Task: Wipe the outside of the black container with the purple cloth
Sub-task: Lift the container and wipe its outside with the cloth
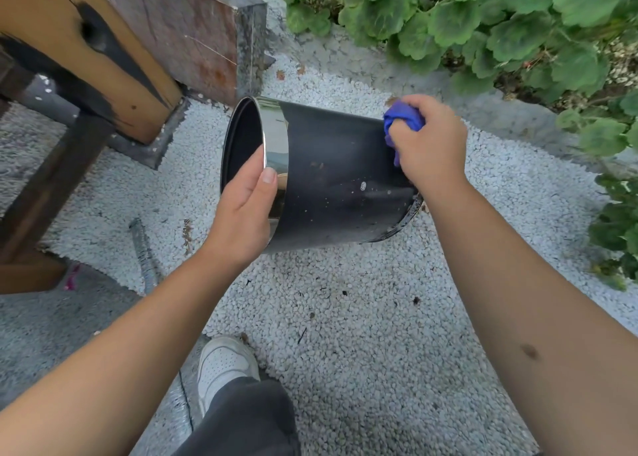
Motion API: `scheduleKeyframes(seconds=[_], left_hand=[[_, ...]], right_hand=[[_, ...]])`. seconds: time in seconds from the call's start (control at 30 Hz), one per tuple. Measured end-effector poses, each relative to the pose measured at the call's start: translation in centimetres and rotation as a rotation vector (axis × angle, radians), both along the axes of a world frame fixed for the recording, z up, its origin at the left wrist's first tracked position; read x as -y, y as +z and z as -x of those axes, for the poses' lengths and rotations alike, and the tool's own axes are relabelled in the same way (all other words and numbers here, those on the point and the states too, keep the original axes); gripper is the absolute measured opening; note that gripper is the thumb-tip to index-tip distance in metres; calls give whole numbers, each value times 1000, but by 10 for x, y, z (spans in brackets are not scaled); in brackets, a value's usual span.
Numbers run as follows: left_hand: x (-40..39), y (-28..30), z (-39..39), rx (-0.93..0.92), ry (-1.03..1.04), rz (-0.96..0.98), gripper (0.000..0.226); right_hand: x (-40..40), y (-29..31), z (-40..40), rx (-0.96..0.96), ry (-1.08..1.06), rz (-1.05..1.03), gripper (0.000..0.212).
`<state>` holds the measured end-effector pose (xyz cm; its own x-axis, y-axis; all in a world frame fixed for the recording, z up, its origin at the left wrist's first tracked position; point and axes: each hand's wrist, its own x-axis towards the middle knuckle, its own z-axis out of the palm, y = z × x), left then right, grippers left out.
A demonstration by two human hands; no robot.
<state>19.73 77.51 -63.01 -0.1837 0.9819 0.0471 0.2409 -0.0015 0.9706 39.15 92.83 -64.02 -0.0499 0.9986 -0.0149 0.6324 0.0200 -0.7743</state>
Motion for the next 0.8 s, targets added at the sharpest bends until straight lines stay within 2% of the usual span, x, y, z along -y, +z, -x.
scheduleKeyframes(seconds=[0.1, 0.23, 0.33, 0.5, 0.8], left_hand=[[-4, 1, 2, 47, -10, 25, 39], [-19, 2, 5, 219, 51, 75, 38], [-27, 2, 6, 309, 106, 105, 39], [-27, -2, 9, 295, 119, 97, 35], [-30, -6, -2, 168, 206, 60, 38]], right_hand=[[14, 17, 18, -183, -107, -44, 39], [72, 33, 70, -105, 52, -336, 44], [95, 27, 94, -23, 209, -370, 42], [78, 2, 78, -10, 241, -449, 39], [21, -31, 8, 56, -1, -74, 40]])
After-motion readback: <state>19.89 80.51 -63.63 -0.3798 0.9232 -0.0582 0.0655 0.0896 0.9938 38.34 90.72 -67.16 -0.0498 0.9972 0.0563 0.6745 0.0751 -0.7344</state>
